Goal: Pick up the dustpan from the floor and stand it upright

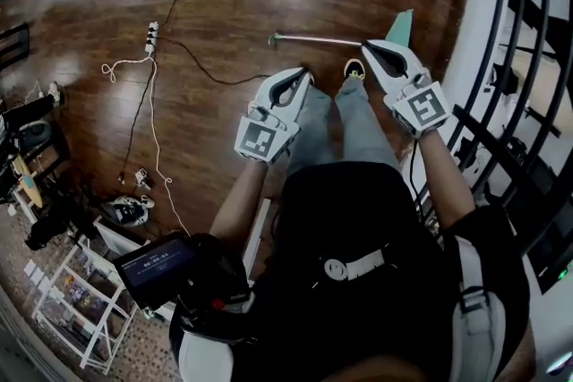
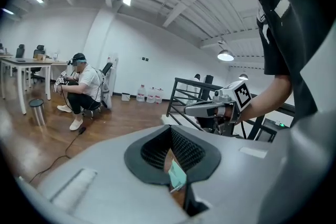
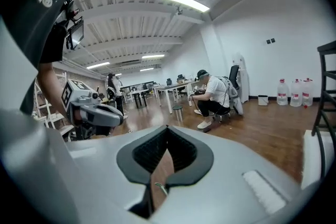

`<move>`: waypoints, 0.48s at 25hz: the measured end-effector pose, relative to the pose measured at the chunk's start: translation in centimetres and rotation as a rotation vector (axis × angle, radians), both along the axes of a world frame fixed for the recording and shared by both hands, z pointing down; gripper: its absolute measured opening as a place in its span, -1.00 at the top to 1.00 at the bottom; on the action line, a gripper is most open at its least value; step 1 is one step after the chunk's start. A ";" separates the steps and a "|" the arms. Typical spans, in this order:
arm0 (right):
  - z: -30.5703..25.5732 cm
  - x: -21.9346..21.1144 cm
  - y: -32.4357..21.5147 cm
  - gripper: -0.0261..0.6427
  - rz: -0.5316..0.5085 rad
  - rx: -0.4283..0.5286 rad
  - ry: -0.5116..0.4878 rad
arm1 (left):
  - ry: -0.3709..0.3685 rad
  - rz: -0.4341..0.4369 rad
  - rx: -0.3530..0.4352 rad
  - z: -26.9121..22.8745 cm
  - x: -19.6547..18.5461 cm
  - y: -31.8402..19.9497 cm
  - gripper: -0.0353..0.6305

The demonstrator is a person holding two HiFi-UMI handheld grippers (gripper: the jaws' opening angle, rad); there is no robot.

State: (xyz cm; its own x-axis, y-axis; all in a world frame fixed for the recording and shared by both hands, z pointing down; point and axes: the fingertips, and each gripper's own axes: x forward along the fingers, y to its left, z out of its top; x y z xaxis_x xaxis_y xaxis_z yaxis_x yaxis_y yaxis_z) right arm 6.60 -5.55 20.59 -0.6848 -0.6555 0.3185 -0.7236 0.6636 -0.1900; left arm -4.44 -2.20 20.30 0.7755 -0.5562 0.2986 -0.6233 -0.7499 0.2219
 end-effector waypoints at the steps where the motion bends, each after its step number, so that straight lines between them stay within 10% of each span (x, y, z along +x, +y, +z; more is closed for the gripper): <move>1: 0.8 -1.4 -0.9 0.91 -0.012 0.002 0.014 | 0.003 -0.003 -0.009 1.0 -1.1 -0.9 0.85; 7: 13.9 -10.5 -6.0 0.91 -0.083 -0.068 0.114 | -0.021 -0.010 -0.135 15.3 -8.6 -6.6 0.85; 12: 25.2 -15.7 -6.0 0.91 -0.333 -0.108 0.406 | -0.103 -0.045 -0.247 26.6 -12.2 -7.0 0.85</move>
